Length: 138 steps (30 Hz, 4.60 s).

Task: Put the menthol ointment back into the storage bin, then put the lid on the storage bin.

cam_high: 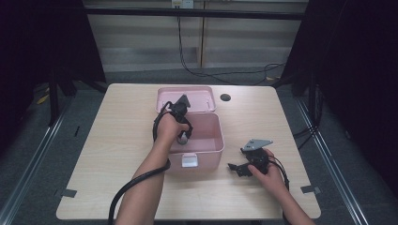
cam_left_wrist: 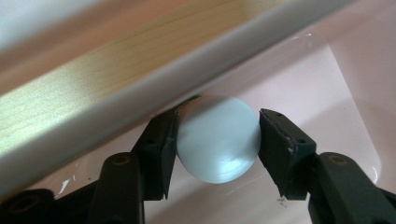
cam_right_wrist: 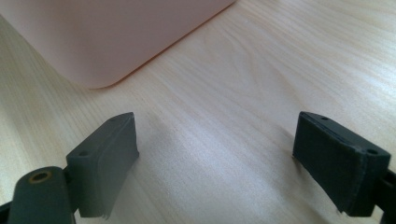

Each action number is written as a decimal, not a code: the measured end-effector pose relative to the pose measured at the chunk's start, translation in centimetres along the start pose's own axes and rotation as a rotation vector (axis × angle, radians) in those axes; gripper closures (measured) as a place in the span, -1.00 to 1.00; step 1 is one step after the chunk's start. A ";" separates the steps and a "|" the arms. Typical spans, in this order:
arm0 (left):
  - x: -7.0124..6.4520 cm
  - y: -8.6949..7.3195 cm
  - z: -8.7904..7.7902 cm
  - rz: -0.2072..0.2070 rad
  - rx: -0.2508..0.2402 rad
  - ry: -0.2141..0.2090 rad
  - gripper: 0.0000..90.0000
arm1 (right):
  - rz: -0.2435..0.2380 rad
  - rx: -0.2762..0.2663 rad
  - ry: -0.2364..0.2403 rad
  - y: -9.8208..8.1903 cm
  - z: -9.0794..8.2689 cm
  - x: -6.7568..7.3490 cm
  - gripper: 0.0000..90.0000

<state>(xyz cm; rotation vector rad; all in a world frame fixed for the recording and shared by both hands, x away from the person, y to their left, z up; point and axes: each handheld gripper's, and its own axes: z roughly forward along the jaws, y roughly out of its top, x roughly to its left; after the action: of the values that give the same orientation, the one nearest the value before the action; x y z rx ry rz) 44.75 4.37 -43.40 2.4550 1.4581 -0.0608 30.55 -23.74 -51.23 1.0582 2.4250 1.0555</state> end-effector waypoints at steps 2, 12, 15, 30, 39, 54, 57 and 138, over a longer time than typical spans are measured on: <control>0.1 0.0 0.0 0.007 0.002 0.007 0.03 | 0.000 0.000 0.001 0.0 0.0 0.0 -0.71; 0.3 -0.2 -0.4 -0.002 0.005 -0.010 -0.04 | 0.000 0.000 0.001 0.0 0.0 0.0 -0.71; 0.2 -0.3 -0.7 -0.009 0.000 -0.012 -0.06 | 0.000 0.000 0.001 0.0 0.0 0.0 -0.71; 0.3 -0.3 -2.1 -0.011 -0.005 -0.023 -0.15 | 0.000 0.000 0.001 0.0 0.0 0.0 -0.71; 0.3 -0.5 -3.0 -0.015 0.000 -0.030 -0.17 | 0.001 0.001 0.000 0.0 0.0 0.0 -0.71; 0.8 -0.9 -5.6 -0.009 0.006 -0.033 -0.21 | -0.003 0.001 0.004 0.0 0.0 -0.1 -0.70; 0.9 -1.0 -6.2 -0.008 -0.001 -0.033 -0.21 | -0.003 0.002 0.009 0.0 -0.1 -0.1 -0.69; 4.1 -2.5 -12.7 -0.036 -0.090 -0.001 -0.30 | -0.059 0.189 0.365 7.5 -6.0 5.2 1.00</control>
<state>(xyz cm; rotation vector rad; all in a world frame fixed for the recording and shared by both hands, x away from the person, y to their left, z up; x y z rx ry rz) 43.22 12.31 -32.47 2.3571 1.4713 -0.0034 27.73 -19.57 -41.61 0.9062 2.8754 1.0975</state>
